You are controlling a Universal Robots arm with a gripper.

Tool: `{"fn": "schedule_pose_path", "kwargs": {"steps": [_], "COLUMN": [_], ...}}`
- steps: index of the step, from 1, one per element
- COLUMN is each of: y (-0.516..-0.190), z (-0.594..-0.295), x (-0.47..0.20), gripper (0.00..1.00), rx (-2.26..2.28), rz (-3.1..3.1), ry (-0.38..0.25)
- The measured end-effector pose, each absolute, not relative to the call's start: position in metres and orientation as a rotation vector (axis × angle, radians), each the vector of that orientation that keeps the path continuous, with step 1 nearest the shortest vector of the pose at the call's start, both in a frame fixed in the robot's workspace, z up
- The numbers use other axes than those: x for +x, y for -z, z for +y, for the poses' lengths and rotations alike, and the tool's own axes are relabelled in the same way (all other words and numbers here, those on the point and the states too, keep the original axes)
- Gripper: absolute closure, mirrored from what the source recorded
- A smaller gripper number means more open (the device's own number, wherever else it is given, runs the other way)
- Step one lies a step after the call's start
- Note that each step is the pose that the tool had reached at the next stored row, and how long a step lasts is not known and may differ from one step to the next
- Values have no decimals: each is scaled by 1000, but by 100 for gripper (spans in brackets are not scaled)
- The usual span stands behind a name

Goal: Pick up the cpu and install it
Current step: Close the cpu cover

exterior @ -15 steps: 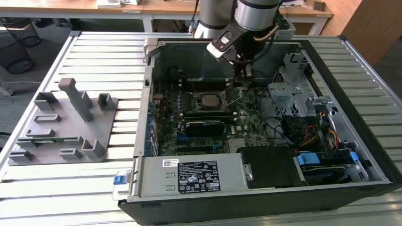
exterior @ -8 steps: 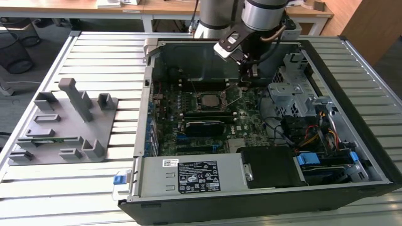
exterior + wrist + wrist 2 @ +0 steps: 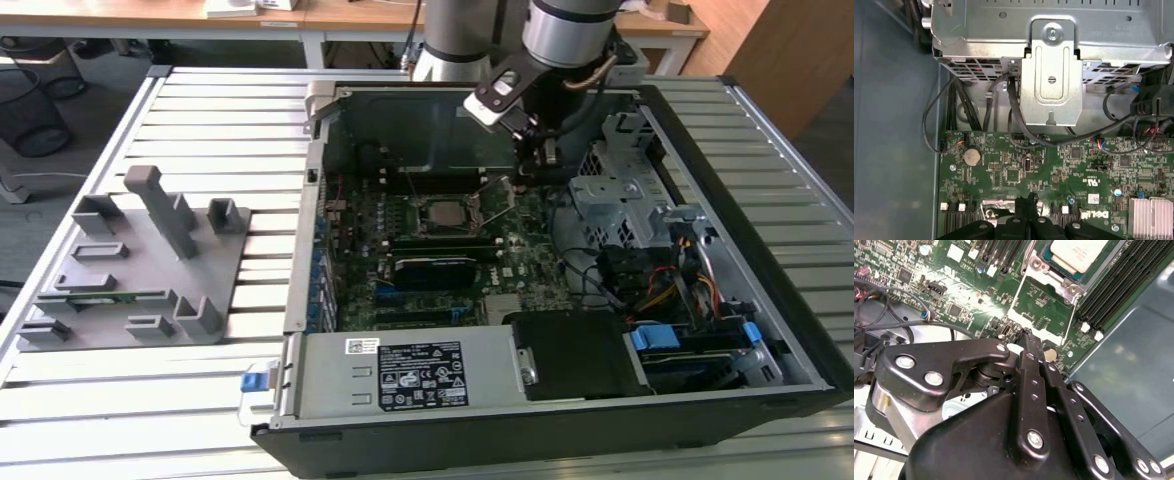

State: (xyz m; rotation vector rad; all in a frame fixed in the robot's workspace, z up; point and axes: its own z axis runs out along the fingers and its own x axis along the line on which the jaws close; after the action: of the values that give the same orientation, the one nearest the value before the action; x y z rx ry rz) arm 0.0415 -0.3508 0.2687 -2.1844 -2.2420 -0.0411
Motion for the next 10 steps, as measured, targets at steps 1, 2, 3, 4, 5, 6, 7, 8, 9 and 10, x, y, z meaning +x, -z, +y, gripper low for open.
{"fn": "schedule_pose_path", "kwargs": {"steps": [1, 2, 3, 4, 5, 6, 7, 8, 9, 10], "y": [-268, -268, -267, -267, -266, -266, -265, -265, -264, -264], "z": [-351, -351, -350, -350, -350, -350, -350, -350, -350, -349], "x": [42, 43, 44, 44, 45, 45, 46, 46, 47, 48], "gripper": [89, 89, 89, 89, 89, 89, 89, 89, 89, 89], "rx": [-2183, -2183, -2183, -2183, -2183, -2183, -2182, -2182, -2181, -2180], "rz": [-2242, -2242, -2242, -2242, -2242, -2241, -2241, -2240, -2240, -2239], "ry": [41, 40, 40, 39, 39, 39, 38, 37, 36, 34]}}
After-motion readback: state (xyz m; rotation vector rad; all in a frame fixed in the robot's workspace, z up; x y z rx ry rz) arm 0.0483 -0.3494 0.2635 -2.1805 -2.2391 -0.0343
